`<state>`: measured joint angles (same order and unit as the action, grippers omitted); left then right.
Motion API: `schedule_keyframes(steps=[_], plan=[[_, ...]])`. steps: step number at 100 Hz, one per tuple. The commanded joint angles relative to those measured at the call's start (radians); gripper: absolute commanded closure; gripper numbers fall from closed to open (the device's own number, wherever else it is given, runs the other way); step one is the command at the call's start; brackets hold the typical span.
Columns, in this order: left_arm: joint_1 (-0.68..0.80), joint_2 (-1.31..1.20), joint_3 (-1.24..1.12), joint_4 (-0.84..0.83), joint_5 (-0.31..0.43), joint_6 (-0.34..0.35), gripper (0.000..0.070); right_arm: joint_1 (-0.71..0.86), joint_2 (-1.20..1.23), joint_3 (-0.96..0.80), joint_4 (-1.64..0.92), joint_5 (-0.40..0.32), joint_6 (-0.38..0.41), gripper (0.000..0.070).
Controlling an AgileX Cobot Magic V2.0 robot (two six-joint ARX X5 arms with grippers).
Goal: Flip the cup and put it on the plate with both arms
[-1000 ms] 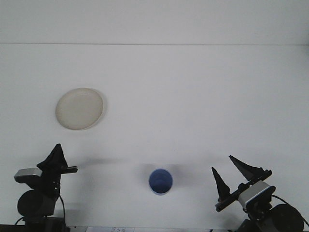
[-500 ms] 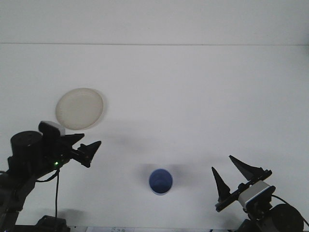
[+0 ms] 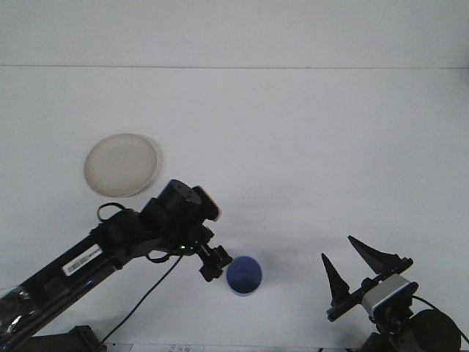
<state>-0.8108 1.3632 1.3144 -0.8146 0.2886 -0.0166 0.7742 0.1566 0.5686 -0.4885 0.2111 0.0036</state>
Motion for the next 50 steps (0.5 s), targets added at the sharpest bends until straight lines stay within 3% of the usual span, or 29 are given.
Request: schedule_keyframes(steps=[1, 50], plan=[[-0.030, 0.056, 0.021, 0.021, -0.021, -0.033, 0.0192, 0.010, 0.002, 0.008, 0.008, 0.000, 0.007, 0.0257], [-0.087, 0.305, 0.021, 0.085, -0.050, -0.037, 0.0197, 0.010, 0.002, 0.008, 0.009, 0.000, 0.007, 0.0257]])
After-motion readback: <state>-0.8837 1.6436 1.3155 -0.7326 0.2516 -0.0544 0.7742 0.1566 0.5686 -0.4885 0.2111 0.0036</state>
